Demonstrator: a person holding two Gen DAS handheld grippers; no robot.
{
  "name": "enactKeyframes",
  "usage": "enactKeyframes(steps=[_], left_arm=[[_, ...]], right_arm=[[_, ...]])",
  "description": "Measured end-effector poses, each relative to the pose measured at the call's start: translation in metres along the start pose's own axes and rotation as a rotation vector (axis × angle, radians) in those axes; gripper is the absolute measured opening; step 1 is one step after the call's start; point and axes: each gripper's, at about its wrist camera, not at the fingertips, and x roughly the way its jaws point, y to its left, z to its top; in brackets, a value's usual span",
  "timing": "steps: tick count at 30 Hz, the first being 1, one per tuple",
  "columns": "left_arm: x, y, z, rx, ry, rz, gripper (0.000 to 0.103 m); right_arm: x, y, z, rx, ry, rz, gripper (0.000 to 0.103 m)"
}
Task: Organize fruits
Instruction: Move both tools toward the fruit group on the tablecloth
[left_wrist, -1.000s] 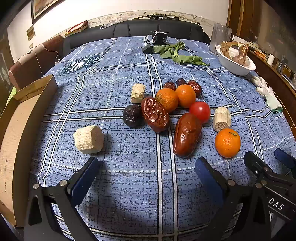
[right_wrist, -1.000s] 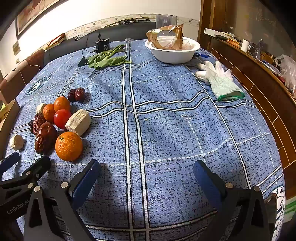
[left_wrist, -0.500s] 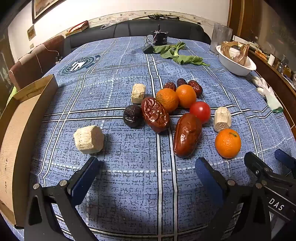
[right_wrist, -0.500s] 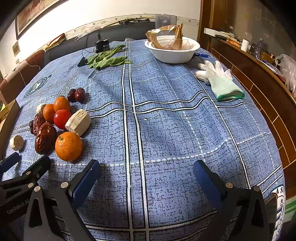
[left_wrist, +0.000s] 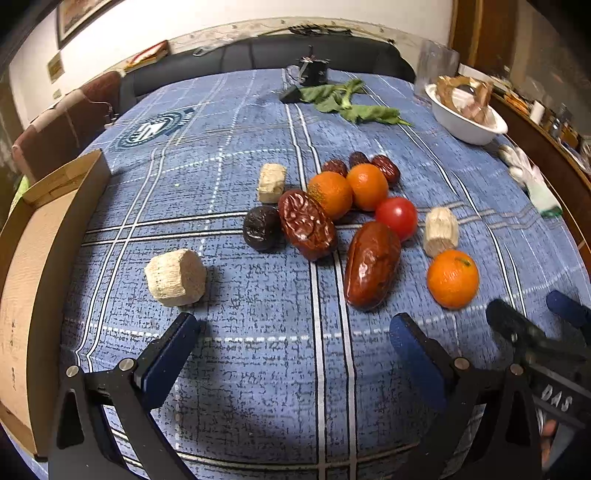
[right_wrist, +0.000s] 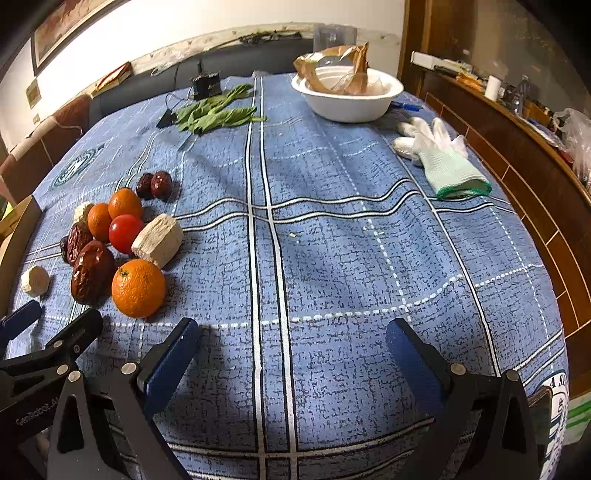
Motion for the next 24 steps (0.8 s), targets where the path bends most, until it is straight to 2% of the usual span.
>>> enactKeyframes(steps=[7, 8, 10, 12, 16, 20, 22, 24], left_arm=[[-0.009, 0.002, -0.007, 0.066, 0.038, -0.071, 0.102], [-0.013, 0.005, -0.009, 0.054, 0.030, -0.094, 0.099], [-0.025, 0.014, -0.012, 0.019, 0.000, -0.137, 0.086], [-0.042, 0.023, -0.013, -0.001, -0.054, -0.130, 0.086], [-0.088, 0.043, -0.014, -0.030, -0.237, -0.056, 0.086], [-0.132, 0.056, -0.018, -0.065, -0.420, 0.039, 0.087], [-0.150, 0.062, -0.017, -0.087, -0.476, 0.038, 0.096], [-0.161, 0.064, -0.018, -0.101, -0.518, 0.045, 0.100]], right_arm=[[-0.001, 0.005, -0.002, 0.019, 0.027, -0.021, 0.102], [-0.002, 0.005, -0.003, 0.023, 0.026, -0.022, 0.102], [-0.004, 0.006, -0.005, 0.030, 0.024, -0.029, 0.102], [-0.007, 0.006, -0.007, 0.043, 0.029, -0.034, 0.102], [-0.023, 0.003, -0.013, 0.104, 0.000, 0.010, 0.102], [-0.057, 0.007, -0.020, 0.127, -0.136, 0.018, 0.102], [-0.074, 0.012, -0.022, 0.121, -0.206, 0.029, 0.103], [-0.100, 0.019, -0.027, 0.110, -0.327, 0.012, 0.103]])
